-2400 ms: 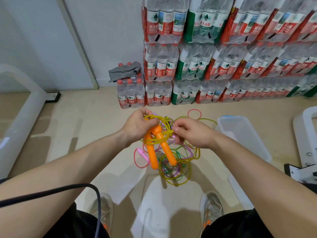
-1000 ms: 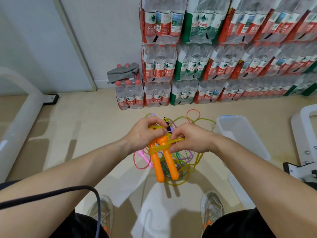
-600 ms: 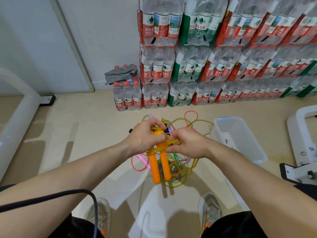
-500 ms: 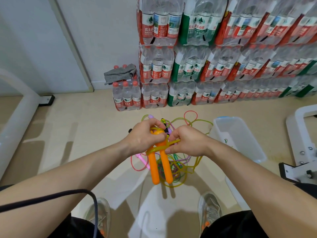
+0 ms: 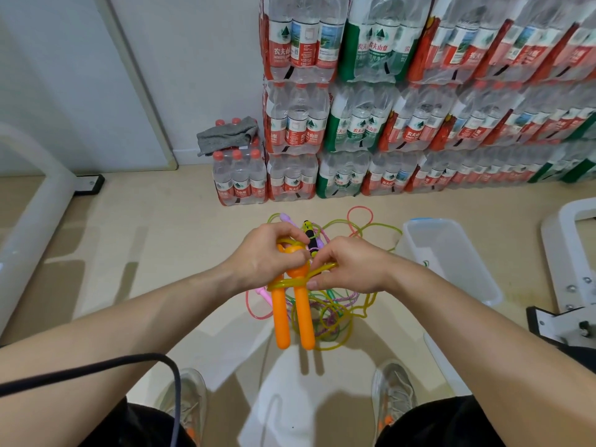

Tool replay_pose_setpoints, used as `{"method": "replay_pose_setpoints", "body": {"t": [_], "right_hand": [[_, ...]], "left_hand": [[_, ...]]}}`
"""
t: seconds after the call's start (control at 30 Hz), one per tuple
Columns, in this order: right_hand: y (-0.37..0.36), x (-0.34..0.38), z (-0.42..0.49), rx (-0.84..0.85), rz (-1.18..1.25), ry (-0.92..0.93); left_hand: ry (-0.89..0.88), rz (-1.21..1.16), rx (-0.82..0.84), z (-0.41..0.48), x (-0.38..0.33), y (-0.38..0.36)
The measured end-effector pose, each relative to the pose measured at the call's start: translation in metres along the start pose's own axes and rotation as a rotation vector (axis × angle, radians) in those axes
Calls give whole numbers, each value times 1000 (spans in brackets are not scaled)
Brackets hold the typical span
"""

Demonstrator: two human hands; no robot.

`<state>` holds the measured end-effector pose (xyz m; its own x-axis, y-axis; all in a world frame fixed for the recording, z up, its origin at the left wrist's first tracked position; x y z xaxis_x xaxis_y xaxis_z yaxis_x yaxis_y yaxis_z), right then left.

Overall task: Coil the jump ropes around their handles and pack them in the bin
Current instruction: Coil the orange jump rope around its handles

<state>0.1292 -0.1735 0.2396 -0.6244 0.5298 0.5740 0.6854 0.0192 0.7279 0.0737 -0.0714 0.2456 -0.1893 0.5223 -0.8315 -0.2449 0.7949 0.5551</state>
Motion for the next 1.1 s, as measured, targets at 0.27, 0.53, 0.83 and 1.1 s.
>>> {"method": "replay_pose_setpoints", "body": {"t": [0.27,0.53,0.83,1.1], "right_hand": [[-5,-1,-5,64,-179,-31],[2,-7,-3,2,126,-61],[3,-11,-3,-40,40,-75],[29,-23,-8,-225,-69,-191]], "left_hand": [[-31,25,-53,-8,-6,-11],[-46,17,-114,-6,-11,2],[-79,122,47,-5,-15,-9],[-103,106,19,1,-20,-5]]}}
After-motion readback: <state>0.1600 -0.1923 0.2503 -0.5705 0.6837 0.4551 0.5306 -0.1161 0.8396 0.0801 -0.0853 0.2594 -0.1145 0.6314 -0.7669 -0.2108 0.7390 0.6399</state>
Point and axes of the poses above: each hand's wrist, its own z-axis towards the middle knuckle, its own y-axis out of the back of the hand, x = y × z, the point moved 10 cm from there along z, towards the middle knuckle, and after that the axes turned 6 degrees about -y, right-handed, at the moved point
